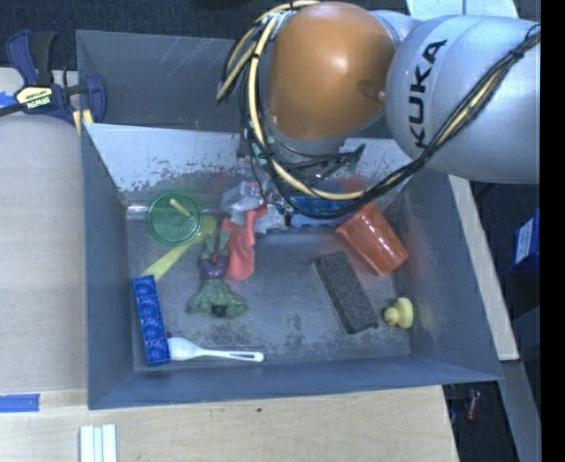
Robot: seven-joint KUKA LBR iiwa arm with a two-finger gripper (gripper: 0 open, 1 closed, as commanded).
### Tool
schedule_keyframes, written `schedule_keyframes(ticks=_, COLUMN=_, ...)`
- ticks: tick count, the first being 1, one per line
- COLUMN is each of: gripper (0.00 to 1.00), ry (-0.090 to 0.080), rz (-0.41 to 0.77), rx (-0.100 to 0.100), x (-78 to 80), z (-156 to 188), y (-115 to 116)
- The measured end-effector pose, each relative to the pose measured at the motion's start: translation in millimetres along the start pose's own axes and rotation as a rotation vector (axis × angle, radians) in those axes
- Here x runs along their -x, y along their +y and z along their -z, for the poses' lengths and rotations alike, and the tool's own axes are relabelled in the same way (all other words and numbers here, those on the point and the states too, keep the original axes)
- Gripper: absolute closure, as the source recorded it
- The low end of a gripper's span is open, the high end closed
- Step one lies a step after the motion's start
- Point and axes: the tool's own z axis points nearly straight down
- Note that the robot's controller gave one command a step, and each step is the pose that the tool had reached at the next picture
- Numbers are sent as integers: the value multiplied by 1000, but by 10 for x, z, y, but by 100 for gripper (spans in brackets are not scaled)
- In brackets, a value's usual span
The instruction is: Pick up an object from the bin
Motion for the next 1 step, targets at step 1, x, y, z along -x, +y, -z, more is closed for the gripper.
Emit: schedule_keyframes(ticks=1, gripper=100, ry=-1, rz=0, rx=-2, x=5, z=269, y=-6)
